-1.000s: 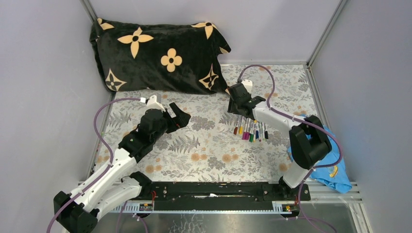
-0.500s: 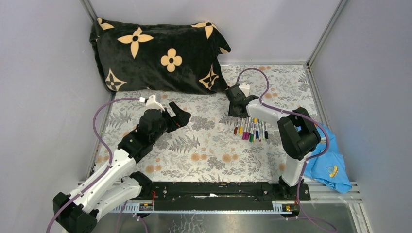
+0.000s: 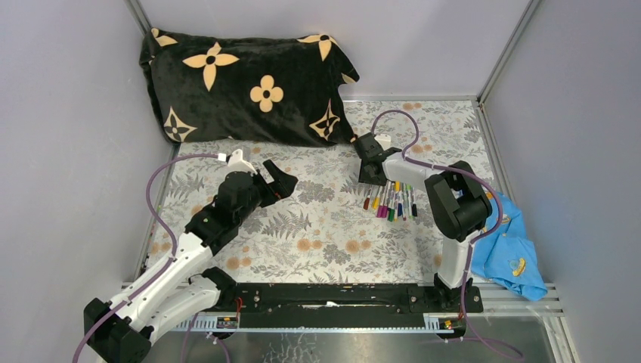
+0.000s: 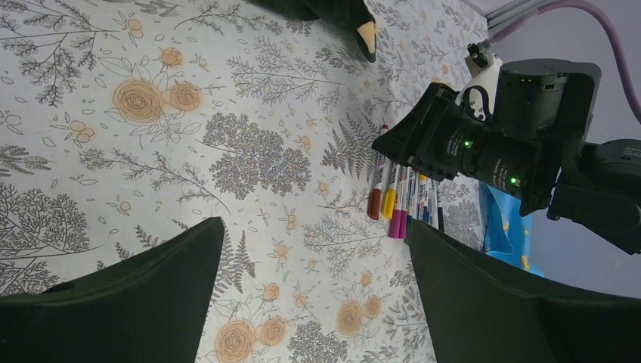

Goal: Open the pen caps

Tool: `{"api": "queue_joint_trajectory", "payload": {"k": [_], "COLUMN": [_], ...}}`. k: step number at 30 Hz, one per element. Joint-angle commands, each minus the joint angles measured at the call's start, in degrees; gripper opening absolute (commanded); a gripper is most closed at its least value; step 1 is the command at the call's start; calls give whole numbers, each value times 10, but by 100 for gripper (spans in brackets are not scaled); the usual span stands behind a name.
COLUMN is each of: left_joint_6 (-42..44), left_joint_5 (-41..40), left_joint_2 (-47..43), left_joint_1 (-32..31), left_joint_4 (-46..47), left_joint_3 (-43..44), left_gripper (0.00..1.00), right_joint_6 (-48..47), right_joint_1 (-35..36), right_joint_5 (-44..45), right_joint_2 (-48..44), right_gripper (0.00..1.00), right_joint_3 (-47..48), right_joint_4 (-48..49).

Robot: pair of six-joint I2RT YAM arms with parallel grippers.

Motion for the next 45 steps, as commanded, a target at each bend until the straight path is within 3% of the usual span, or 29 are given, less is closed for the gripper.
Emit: {"api": "queue_joint_trajectory", "payload": {"k": [1, 6, 10, 13, 19, 32, 45], "left_joint_6": [-11, -12, -15, -21, -21, -10, -8], "left_joint_5": [-12, -13, -13, -11, 17, 244, 258], "left_joint_2": [-8, -8, -2, -1, -11, 47, 182], "left_joint_1": [-4, -4, -5, -5, -8, -65, -132], "left_joint_4": [42, 42, 45, 46, 68, 330, 382], "left_joint_3": [-12, -16, -21, -27, -52, -124, -82], "left_gripper": [99, 99, 99, 99, 99, 98, 92], "right_joint_6": [4, 4, 6, 6, 4, 31, 66], "right_joint_1": [-3, -6, -7, -8, -7, 32, 82], "right_joint_5": [-5, -8, -13, -13, -58, -204, -222], "right_joint_2": [13, 20, 20, 19, -39, -201, -269], "right_gripper": [44, 41, 22, 0, 0, 0, 0], "right_joint_3": [26, 19, -2, -9, -26, -29, -47], "right_joint_4": [13, 17, 23, 22, 32, 30, 52]}}
